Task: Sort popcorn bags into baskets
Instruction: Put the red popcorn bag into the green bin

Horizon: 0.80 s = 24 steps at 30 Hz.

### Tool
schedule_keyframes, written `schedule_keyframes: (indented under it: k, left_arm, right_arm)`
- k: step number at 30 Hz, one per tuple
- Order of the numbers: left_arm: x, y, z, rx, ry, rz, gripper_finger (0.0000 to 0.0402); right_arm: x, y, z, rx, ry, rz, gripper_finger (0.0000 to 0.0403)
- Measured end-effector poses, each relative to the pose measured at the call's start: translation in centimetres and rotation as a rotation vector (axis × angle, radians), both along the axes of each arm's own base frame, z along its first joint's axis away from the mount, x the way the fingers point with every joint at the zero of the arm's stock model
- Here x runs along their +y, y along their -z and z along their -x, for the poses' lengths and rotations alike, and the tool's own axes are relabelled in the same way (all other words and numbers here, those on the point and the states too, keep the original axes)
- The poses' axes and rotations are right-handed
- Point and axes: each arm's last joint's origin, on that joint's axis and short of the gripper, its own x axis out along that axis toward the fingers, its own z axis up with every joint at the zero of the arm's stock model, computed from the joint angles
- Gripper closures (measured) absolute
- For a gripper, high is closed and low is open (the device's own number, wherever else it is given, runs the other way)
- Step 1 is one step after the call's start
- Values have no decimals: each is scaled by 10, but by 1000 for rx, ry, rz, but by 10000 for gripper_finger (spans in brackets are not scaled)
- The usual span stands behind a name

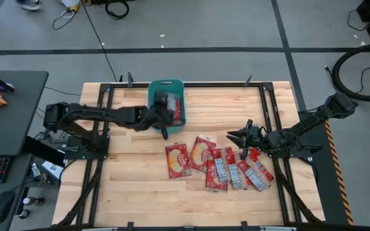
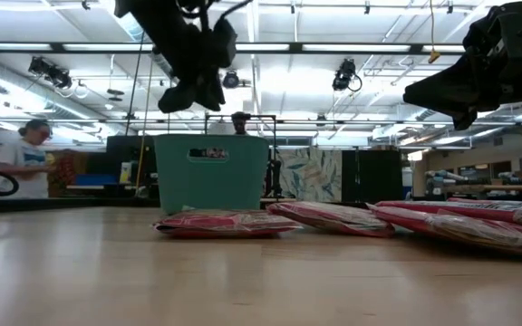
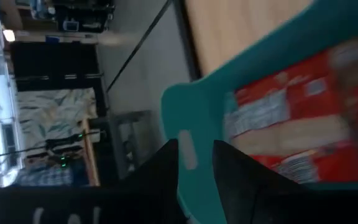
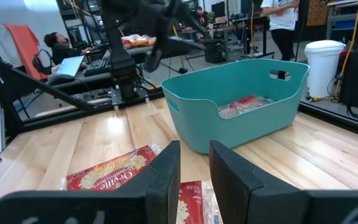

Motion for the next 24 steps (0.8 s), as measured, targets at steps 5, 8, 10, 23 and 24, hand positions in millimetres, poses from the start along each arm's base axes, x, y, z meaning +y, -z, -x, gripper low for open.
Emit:
schedule_keyframes:
  k: [5,8,10,23,24]
  left_arm:
    - [-28,3,0,-13,56,37,299]
    - [-43,6,1,-12,128,126,299]
    - [-53,9,2,-12,188,229,299]
    - [-104,37,5,151,380,469,299]
    - [-109,39,6,166,394,467,299]
  right_arm:
    - [0,0,0,0,0,0,313]
    - [0,0,0,0,0,0,313]
    - [0,0,0,0,0,0,313]
    - [0,0,0,0,0,0,313]
    - [0,0,0,0,0,0,313]
